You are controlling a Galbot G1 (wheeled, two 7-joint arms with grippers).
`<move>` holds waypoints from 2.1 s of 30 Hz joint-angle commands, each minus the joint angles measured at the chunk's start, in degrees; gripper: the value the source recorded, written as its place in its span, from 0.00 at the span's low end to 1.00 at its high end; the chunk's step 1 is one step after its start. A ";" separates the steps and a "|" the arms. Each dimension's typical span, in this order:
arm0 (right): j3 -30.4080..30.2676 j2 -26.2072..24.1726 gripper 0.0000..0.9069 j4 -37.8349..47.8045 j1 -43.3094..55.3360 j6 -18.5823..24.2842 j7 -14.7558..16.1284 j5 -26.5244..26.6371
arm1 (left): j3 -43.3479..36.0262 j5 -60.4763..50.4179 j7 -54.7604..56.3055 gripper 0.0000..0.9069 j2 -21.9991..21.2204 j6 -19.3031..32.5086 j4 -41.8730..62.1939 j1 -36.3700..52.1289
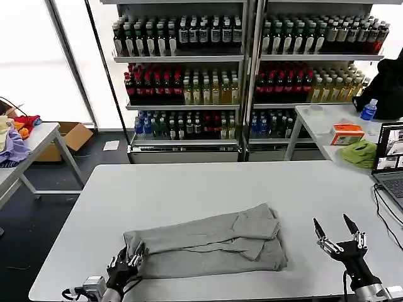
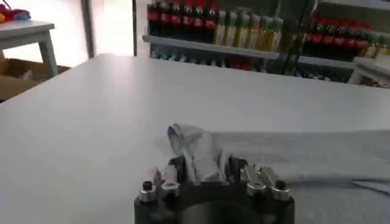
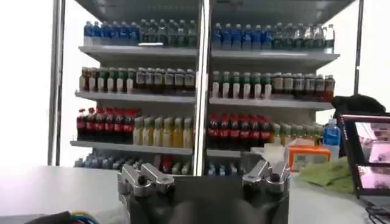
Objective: Fold and organize the clothes.
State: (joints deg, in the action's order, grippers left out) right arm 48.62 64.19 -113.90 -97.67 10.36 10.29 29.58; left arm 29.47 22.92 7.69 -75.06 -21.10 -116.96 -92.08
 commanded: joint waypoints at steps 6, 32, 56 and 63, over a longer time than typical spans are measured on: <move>-1.03 0.56 1.00 -1.18 0.36 -2.06 -0.32 2.75 | -0.42 -2.42 -1.39 0.01 -0.37 0.89 2.61 1.01; 2.86 -0.82 1.00 -1.39 2.14 -4.17 -1.20 4.62 | 22.65 -2.52 -10.74 0.01 16.49 0.58 9.23 10.53; 1.84 1.73 1.00 -3.36 0.67 -4.37 -1.00 3.13 | -6.24 14.84 0.85 0.01 21.65 -6.65 -14.12 18.90; 3.25 3.07 1.00 -3.59 -0.76 -3.85 -0.86 2.52 | -18.75 12.83 1.91 0.01 18.44 -4.68 -4.35 25.15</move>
State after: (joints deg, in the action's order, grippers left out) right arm 51.30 66.48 -117.41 -97.60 6.33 9.41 32.59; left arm 31.90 32.53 5.30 -55.01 -26.22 -125.86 -76.11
